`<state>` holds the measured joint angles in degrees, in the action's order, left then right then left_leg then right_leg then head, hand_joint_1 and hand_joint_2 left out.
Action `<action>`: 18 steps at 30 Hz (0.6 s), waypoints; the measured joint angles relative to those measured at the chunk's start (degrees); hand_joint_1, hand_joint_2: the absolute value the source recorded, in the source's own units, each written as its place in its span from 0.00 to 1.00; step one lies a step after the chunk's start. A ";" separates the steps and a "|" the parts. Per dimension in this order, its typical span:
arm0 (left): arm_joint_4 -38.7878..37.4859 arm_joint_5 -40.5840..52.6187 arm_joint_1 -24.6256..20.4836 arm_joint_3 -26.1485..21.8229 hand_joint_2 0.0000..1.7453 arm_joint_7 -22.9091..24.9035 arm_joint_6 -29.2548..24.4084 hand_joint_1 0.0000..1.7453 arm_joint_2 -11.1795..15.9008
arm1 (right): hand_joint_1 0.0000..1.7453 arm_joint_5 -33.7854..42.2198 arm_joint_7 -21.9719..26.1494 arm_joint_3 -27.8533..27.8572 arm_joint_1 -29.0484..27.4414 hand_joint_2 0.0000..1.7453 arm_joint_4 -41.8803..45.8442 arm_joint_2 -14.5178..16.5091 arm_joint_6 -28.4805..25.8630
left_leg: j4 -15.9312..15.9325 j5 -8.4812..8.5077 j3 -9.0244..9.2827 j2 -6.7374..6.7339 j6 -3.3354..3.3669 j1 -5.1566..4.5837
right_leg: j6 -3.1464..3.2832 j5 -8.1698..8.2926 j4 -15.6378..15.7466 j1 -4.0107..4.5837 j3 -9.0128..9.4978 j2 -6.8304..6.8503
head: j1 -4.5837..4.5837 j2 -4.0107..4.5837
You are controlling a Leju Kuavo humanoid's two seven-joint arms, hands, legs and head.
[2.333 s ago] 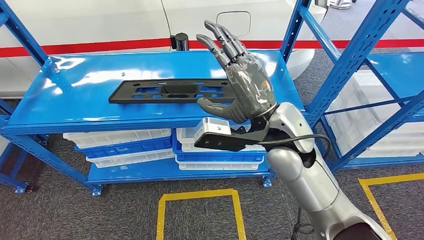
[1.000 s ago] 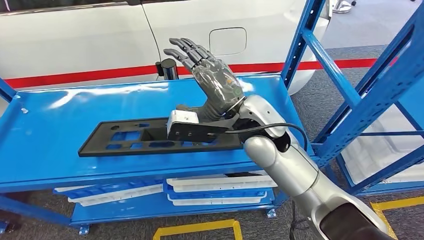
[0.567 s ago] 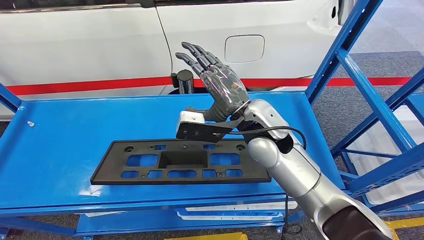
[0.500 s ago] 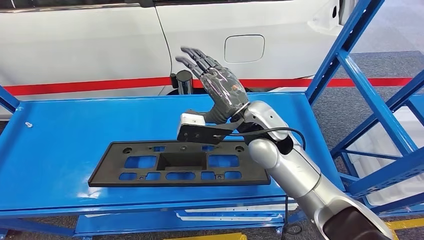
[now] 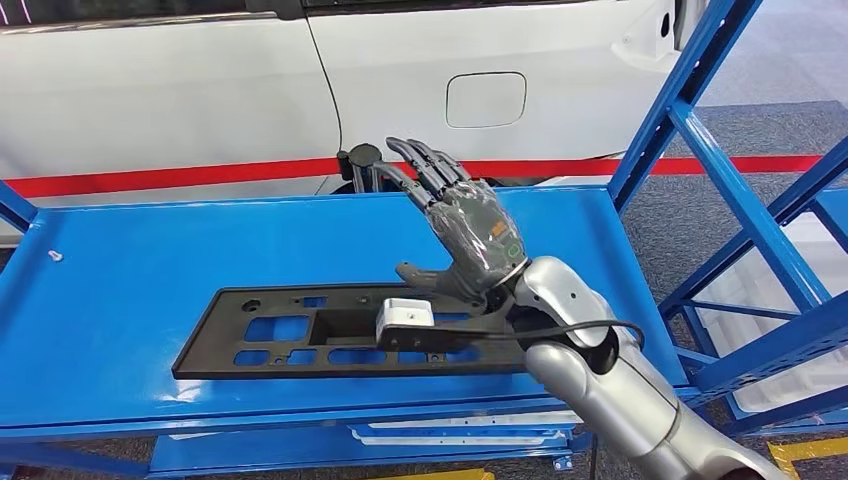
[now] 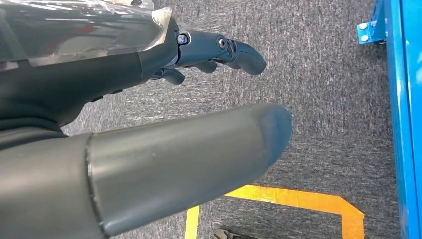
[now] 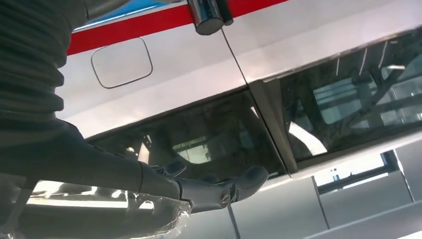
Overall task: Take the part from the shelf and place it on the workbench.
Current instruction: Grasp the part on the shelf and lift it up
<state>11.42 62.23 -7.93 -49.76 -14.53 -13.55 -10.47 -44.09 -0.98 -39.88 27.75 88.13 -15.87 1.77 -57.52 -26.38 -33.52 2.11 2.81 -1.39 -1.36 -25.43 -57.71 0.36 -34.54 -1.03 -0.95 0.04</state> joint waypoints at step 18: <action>0.01 0.98 -0.12 1.65 0.00 2.59 -0.19 0.00 -0.32 | 0.00 -5.84 -1.10 1.24 -18.71 1.00 20.35 -6.43 1.95 | 0.01 -0.20 0.39 -0.18 0.21 -0.12 | 0.01 -0.02 0.16 -0.04 0.45 -0.07 | 0.00 -0.01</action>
<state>11.43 63.22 -8.05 -48.12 -11.94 -13.74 -10.79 -49.93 -2.08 -38.64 9.04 108.49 -22.31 3.72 -57.52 -26.58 -33.13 1.94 3.02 -1.52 -1.35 -25.45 -57.55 0.32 -34.09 -1.09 -0.95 0.04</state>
